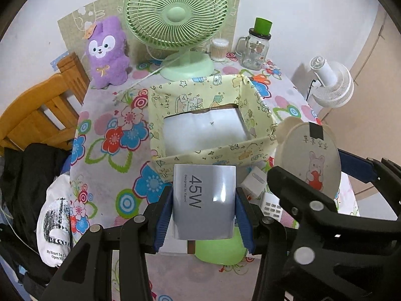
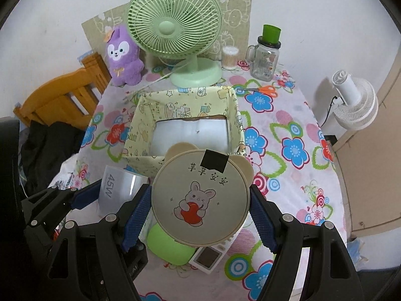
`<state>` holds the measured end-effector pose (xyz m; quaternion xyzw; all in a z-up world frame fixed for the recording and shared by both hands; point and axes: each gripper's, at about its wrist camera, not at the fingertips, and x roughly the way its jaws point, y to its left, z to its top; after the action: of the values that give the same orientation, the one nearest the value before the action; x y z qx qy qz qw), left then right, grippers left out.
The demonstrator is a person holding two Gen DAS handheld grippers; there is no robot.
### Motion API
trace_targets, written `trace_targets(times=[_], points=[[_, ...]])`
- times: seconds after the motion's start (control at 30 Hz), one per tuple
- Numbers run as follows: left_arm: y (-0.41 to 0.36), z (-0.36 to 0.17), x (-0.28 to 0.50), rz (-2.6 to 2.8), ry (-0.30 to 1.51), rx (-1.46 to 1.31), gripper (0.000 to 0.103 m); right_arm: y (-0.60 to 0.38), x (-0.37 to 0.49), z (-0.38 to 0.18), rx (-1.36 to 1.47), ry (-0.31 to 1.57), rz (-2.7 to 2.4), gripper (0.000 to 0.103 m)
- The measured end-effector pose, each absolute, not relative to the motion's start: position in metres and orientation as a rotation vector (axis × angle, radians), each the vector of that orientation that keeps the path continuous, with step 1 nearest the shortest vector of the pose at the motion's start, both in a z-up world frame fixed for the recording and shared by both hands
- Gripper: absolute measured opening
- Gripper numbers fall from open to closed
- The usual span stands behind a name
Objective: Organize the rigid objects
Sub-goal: 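Lift the charger with the left tool while the right tool carries the compact over the box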
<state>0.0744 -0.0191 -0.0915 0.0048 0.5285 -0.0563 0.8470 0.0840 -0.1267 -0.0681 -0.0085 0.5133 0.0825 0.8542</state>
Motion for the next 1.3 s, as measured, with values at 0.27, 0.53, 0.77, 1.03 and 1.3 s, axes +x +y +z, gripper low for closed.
trace_targets(times=[0.27,0.53,0.77,1.03,1.3], points=[[-0.019,-0.089,0.093,-0.078,1.11,-0.003,0.049,-0.129,0.104,-0.065,-0.026,1.077,0.204,0.078],[-0.019,-0.092,0.12,-0.018,1.12,-0.03,0.049,-0.132,0.139,-0.068,-0.046,1.087,0.263,0.078],[-0.017,-0.094,0.141,0.025,1.118,-0.043,0.049,-0.133,0.167,-0.073,-0.049,1.083,0.292,0.078],[-0.014,-0.101,0.16,0.047,1.124,-0.055,0.049,-0.133,0.19,-0.081,-0.048,1.091,0.307,0.078],[-0.009,-0.115,0.179,0.068,1.139,-0.063,0.049,-0.132,0.213,-0.097,-0.027,1.122,0.329,0.078]])
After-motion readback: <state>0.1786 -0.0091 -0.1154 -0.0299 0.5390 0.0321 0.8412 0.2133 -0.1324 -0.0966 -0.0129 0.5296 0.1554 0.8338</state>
